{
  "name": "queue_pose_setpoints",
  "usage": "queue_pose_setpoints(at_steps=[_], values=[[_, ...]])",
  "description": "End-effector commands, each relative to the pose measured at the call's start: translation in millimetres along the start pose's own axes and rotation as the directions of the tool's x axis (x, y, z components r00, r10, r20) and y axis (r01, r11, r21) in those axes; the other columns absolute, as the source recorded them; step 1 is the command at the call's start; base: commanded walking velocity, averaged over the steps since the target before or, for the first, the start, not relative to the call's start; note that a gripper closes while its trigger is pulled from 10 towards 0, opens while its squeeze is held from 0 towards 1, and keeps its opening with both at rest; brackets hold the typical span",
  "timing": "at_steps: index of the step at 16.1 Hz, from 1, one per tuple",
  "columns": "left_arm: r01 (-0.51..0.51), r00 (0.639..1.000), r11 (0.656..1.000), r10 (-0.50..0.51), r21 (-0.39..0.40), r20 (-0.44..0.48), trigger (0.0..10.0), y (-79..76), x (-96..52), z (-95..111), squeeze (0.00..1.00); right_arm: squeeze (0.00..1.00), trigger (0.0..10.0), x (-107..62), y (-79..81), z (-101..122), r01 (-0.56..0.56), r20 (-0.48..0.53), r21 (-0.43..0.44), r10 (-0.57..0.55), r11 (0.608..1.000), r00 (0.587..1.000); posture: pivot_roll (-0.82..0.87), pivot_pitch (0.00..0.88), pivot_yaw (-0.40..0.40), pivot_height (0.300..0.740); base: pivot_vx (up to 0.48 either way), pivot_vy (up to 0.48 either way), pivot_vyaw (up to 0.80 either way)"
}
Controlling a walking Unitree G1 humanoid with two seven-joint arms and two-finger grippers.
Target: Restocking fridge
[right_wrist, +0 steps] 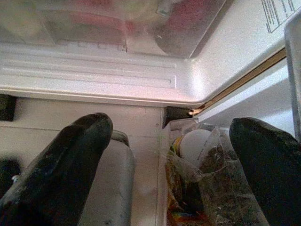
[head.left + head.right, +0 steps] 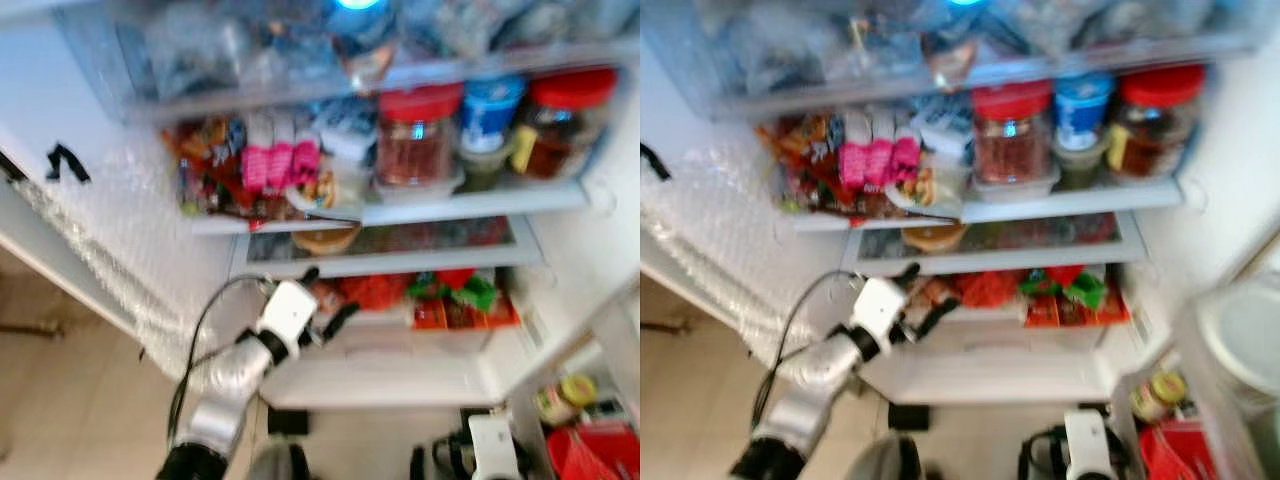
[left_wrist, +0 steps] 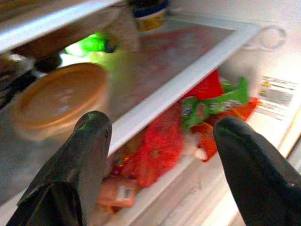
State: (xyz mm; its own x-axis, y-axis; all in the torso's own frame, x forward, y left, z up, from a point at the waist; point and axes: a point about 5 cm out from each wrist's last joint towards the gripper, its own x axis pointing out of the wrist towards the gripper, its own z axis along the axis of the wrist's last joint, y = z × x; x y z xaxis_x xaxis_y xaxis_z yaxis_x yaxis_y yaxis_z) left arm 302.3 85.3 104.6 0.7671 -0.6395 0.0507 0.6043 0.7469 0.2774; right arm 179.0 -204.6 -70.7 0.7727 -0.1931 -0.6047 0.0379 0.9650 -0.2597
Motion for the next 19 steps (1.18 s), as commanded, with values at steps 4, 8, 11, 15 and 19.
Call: queue_pose_setpoints(at_steps=[4, 8, 11, 15, 19], values=[[-0.022, 1.000, 1.000, 0.022, 0.015, -0.011, 10.0, 6.2, -4.9, -0.7, 0.00, 0.00, 10.0, -30.5, 16.8, -61.9, -0.065, -0.274, -0.020, 0.057, 0.998, 0.960, -0.15, 0.188, 0.168, 0.652, -0.276, 0.000, 0.00], [-0.056, 0.998, 0.998, 0.056, 0.010, -0.029, 10.0, 13.0, -10.2, -3.1, 0.00, 0.00, 10.0, -31.3, 16.2, -63.3, -0.066, -0.281, -0.018, 0.058, 0.998, 0.958, -0.15, 0.187, 0.170, 0.652, -0.278, 0.000, 0.00], [-0.121, 0.978, 0.992, 0.114, -0.032, -0.173, 10.0, 20.5, -22.8, -26.1, 0.00, 0.00, 10.0, -30.8, 14.9, -62.8, -0.066, -0.277, -0.020, 0.058, 0.998, 0.959, -0.15, 0.186, 0.169, 0.652, -0.092, 0.000, 0.00], [-0.283, 0.846, 0.946, 0.168, -0.159, -0.506, 10.0, 24.4, -66.0, -94.9, 0.00, 0.00, 10.0, -29.9, 14.8, -61.4, -0.067, -0.272, -0.021, 0.059, 0.998, 0.961, -0.15, 0.183, 0.167, 0.652, 0.000, 0.000, 0.00], [-0.534, 0.542, 0.835, 0.219, -0.131, -0.812, 10.0, 20.2, -138.3, -149.8, 0.00, 0.00, 10.0, -29.5, 14.9, -61.3, -0.070, -0.277, -0.021, 0.061, 0.997, 0.959, -0.14, 0.178, 0.157, 0.652, 0.000, 0.000, 0.00]])
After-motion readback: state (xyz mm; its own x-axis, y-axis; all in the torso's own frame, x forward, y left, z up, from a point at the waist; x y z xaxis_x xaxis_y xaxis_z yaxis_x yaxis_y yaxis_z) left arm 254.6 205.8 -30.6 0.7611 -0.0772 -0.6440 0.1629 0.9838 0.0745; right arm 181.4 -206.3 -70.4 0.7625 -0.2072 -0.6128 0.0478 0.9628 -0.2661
